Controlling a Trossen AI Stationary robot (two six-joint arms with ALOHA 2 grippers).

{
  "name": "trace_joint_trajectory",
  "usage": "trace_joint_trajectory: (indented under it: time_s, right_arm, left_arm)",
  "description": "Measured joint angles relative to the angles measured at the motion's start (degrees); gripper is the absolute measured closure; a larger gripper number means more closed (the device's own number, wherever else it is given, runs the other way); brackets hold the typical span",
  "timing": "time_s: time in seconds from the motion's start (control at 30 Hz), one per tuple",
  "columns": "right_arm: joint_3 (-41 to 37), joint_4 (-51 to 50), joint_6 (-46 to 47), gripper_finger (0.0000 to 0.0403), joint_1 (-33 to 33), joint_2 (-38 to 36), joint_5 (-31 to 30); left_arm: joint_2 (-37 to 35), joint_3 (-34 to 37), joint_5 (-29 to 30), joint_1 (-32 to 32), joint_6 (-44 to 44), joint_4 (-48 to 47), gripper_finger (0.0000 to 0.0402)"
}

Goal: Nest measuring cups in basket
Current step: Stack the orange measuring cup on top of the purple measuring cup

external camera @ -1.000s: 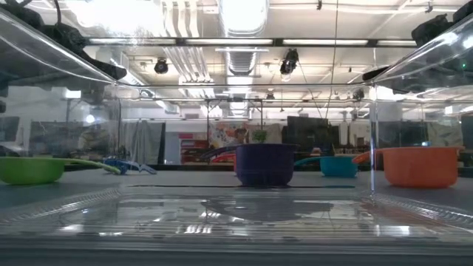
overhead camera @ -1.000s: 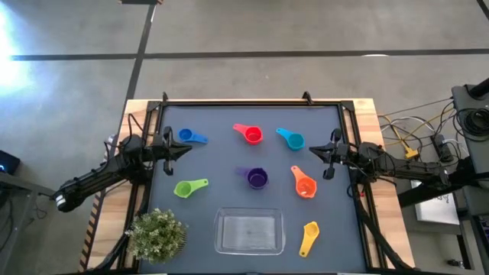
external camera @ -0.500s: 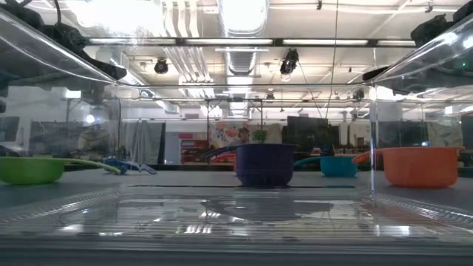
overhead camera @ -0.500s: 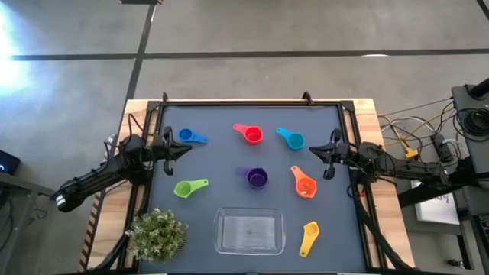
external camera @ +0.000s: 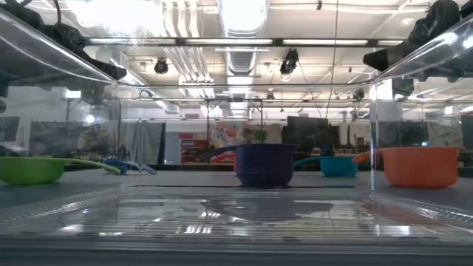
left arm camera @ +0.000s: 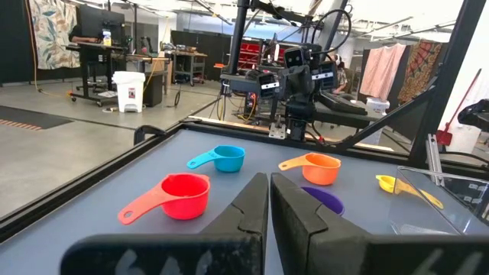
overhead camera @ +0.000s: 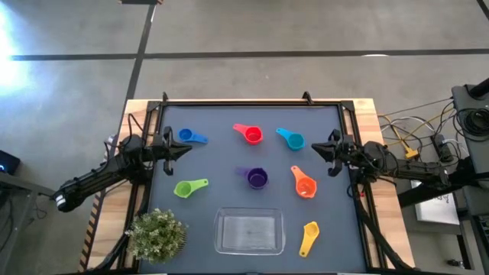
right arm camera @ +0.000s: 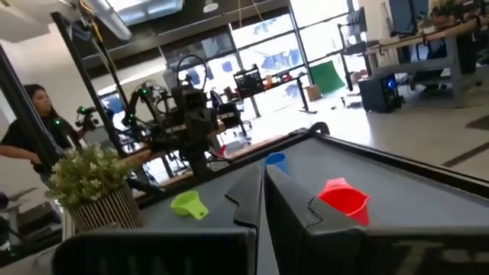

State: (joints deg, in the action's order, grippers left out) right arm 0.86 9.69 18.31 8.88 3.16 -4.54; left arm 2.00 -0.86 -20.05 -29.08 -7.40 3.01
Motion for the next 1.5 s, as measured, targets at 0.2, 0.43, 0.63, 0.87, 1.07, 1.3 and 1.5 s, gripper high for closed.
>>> trace_joint_trajectory:
  time_s: [0.2,0.43,0.63,0.87,1.07,1.3,1.5]
  right_arm:
    - [0.2,-0.5,4.4,0.0394,0.0,0.0,4.7]
    - [9.8,-20.1,4.6,0.0394,0.0,2.0,0.4]
    - [17.7,-31.8,6.5,0.0394,-0.4,7.8,0.0]
    - [13.8,-24.9,12.4,0.0394,-6.1,16.6,4.0]
    - [14.0,-23.3,17.4,0.0394,-11.7,23.4,2.3]
    - [17.7,-24.0,17.9,0.0394,-16.8,29.8,-1.5]
    - [17.8,-25.4,16.6,0.0394,-17.3,35.5,-2.1]
  left_arm:
    - [0.0,0.0,0.0,0.0,0.0,0.0,0.0402]
    - [0.0,0.0,0.0,0.0,0.0,0.0,0.0402]
    - [0.0,0.0,0.0,0.0,0.0,0.0,0.0402]
    - [0.0,0.0,0.0,0.0,0.0,0.0,0.0402]
    - [0.0,0.0,0.0,0.0,0.0,0.0,0.0402]
    - [0.0,0.0,0.0,0.0,0.0,0.0,0.0402]
    - [0.0,0.0,0.0,0.0,0.0,0.0,0.0402]
